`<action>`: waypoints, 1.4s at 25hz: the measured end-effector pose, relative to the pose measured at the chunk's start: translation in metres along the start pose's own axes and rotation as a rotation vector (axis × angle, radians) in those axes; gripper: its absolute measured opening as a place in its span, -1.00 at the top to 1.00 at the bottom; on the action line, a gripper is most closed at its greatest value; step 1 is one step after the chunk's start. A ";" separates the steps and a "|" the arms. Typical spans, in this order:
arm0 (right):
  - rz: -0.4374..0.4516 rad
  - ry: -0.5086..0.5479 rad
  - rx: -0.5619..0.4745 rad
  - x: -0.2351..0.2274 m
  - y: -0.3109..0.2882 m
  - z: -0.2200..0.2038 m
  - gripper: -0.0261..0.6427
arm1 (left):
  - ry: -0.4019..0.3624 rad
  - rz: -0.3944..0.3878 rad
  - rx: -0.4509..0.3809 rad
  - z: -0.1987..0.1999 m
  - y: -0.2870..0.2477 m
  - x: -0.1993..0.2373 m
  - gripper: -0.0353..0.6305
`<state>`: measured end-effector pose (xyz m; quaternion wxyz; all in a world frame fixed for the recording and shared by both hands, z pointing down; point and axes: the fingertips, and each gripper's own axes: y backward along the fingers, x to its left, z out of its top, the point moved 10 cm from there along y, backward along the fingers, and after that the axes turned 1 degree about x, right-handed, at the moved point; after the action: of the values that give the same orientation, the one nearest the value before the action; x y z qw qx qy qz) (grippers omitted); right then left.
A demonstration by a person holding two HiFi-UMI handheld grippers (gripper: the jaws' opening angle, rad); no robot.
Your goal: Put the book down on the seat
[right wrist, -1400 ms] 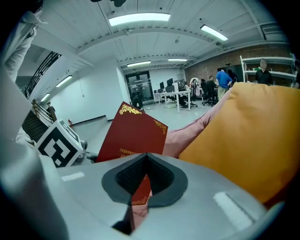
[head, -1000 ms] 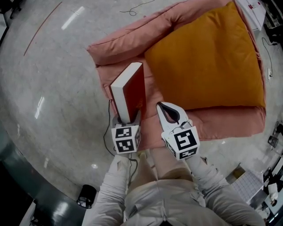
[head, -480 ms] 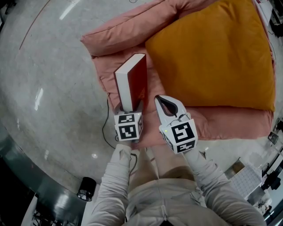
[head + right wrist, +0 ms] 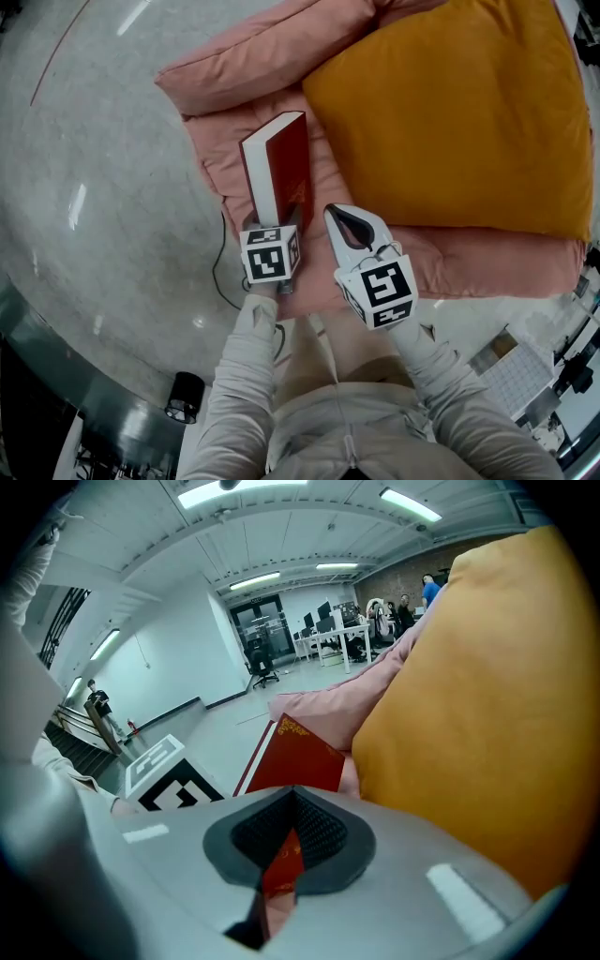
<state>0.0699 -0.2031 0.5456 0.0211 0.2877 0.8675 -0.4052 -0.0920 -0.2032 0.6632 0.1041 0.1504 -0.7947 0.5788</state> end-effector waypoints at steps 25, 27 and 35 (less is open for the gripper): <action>0.022 0.001 -0.003 0.013 0.002 0.003 0.92 | 0.036 0.151 0.037 0.014 0.003 0.035 -0.19; 0.028 0.007 -0.005 0.018 0.003 0.004 0.92 | 0.034 0.177 0.022 0.013 0.010 0.038 -0.20; 0.049 0.023 -0.022 0.031 0.008 0.011 0.92 | 0.045 0.202 -0.002 0.001 0.036 0.041 -0.20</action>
<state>0.0461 -0.1924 0.5246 0.0245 0.3134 0.8648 -0.3917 -0.1433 -0.1988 0.6443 0.0632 0.0567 -0.8037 0.5889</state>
